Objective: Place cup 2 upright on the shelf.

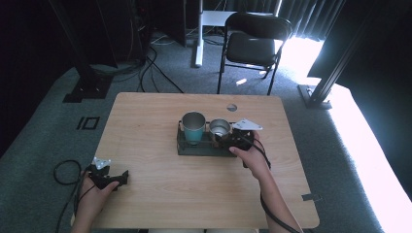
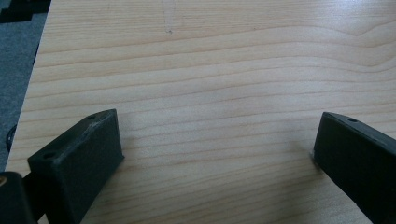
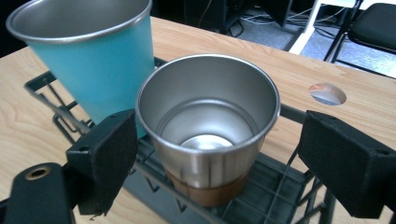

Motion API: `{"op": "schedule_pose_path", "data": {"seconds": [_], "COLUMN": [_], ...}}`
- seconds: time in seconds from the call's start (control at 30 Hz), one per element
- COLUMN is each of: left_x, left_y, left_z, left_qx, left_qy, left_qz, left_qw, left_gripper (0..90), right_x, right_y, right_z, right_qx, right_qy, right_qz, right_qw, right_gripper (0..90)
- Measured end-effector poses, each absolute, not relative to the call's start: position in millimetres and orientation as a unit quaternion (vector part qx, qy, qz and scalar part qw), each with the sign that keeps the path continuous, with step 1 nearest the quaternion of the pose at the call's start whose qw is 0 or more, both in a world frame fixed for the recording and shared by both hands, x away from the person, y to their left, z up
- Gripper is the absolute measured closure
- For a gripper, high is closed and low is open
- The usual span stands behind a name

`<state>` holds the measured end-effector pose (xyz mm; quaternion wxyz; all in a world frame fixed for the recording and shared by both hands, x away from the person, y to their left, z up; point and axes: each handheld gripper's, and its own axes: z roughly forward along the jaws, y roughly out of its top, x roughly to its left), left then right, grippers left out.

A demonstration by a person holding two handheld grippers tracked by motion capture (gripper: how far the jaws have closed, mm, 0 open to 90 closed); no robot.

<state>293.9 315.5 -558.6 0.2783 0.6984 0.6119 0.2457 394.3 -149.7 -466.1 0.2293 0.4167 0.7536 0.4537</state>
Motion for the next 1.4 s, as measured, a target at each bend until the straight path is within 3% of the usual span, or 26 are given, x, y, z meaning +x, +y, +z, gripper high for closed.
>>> {"op": "schedule_pose_path", "data": {"seconds": [0.83, 1.4], "left_x": [294, 294], "left_y": [315, 315], "left_z": [-559, -559], "left_qx": [0.698, 0.698], "left_qy": [0.612, 0.612], "left_qz": [0.246, 0.246], "left_qw": [0.278, 0.278], "left_gripper": [2.0, 2.0], "right_x": [365, 345], "right_y": [-191, -222], "right_z": [-472, -500], "right_qx": [0.416, 0.428], "right_qy": [0.754, 0.761], "right_qz": [0.446, 0.414], "right_qw": [0.245, 0.257], "right_gripper": [11.8, 11.8]}}
